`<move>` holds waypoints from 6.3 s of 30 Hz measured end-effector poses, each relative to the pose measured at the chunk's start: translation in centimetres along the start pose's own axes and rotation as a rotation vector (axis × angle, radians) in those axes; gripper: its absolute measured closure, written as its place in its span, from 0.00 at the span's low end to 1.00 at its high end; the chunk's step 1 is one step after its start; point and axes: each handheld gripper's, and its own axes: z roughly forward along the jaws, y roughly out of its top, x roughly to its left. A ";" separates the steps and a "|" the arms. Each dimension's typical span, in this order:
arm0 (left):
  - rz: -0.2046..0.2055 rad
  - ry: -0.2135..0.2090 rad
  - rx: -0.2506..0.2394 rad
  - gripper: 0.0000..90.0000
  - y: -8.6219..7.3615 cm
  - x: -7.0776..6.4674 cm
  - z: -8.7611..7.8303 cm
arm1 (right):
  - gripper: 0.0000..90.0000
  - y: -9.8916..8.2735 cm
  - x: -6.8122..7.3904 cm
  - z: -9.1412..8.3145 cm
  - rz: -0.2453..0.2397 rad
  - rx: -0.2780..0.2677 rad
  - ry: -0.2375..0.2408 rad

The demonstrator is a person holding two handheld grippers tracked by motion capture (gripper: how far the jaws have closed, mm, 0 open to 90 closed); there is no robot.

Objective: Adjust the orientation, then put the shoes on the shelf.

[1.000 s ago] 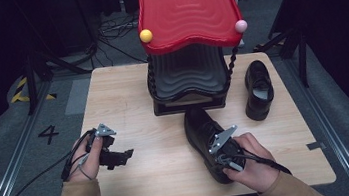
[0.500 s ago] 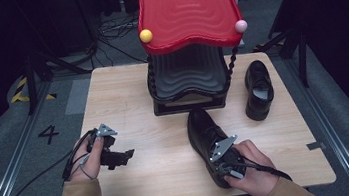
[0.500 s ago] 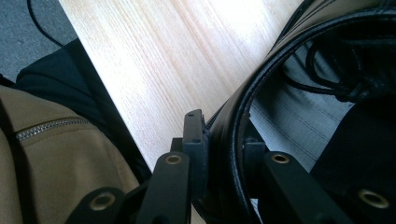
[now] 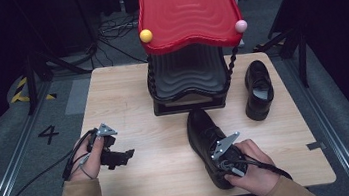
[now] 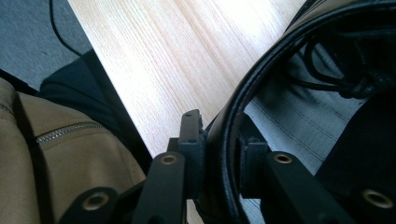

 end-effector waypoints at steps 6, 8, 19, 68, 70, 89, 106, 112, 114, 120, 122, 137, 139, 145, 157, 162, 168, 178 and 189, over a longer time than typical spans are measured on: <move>-0.005 -0.002 -0.002 0.22 0.0 0.0 0.0 | 0.77 0.1 -0.4 -1.0 0.022 -0.036 0.016; -0.006 0.001 -0.001 0.22 0.0 0.0 0.0 | 0.75 0.1 -0.6 -1.4 0.026 -0.053 0.024; -0.003 0.003 -0.001 0.22 0.0 -0.1 0.1 | 0.72 0.1 -2.8 -6.2 0.077 -0.178 0.059; -0.021 0.017 0.010 0.22 -1.1 0.2 -0.2 | 0.66 -1.1 -25.3 -5.4 0.597 -0.016 -0.275; -0.024 0.019 0.012 0.22 -1.1 0.3 -0.2 | 0.68 -1.1 -25.5 -4.6 0.594 0.009 -0.268; -0.029 0.018 0.011 0.22 -1.2 0.4 -0.2 | 0.91 -1.2 -25.8 -4.1 0.580 0.042 -0.207; 0.002 0.004 0.014 0.22 0.3 0.0 0.7 | 0.90 -3.3 -17.9 -9.1 0.345 0.009 -0.215; 0.014 0.001 0.018 0.22 0.6 -0.1 0.9 | 0.90 -4.0 -13.9 -10.0 0.254 0.029 -0.192; 0.016 0.001 0.017 0.22 0.7 -0.1 0.9 | 0.89 -4.1 -13.4 -10.1 0.240 0.032 -0.188; 0.013 -0.002 0.018 0.22 0.7 -0.2 1.0 | 0.89 -4.7 -9.8 -9.6 0.160 0.055 -0.141; 0.015 0.000 0.019 0.22 0.7 -0.2 0.9 | 0.89 -4.9 -9.0 -9.2 0.142 0.064 -0.129; 0.018 0.000 0.025 0.22 0.7 -0.2 1.1 | 0.88 -4.8 -5.5 -6.6 0.037 0.075 -0.089; 0.018 -0.001 0.025 0.22 0.7 -0.2 1.1 | 0.87 -4.7 -5.1 -6.2 0.029 0.075 -0.091; 0.017 -0.001 0.025 0.22 0.7 -0.2 1.1 | 0.87 -4.7 -4.1 -5.4 0.008 0.074 -0.062; 0.017 -0.004 0.024 0.22 0.7 -0.3 1.1 | 0.87 -3.7 -3.9 -4.1 -0.100 0.096 -0.077; 0.019 -0.008 0.023 0.22 0.8 -0.3 1.2 | 0.87 -4.2 -4.5 -3.3 -0.035 0.104 -0.039; 0.025 -0.008 0.027 0.22 0.9 -0.3 1.2 | 0.86 -4.4 -4.8 -3.3 -0.007 0.101 -0.025; 0.025 -0.010 0.023 0.22 1.0 -0.2 1.3 | 0.74 -4.3 -5.1 -4.2 0.052 0.041 -0.030; 0.024 -0.008 0.023 0.22 1.1 -0.3 1.3 | 0.62 -3.7 -5.5 -7.1 0.206 -0.032 -0.014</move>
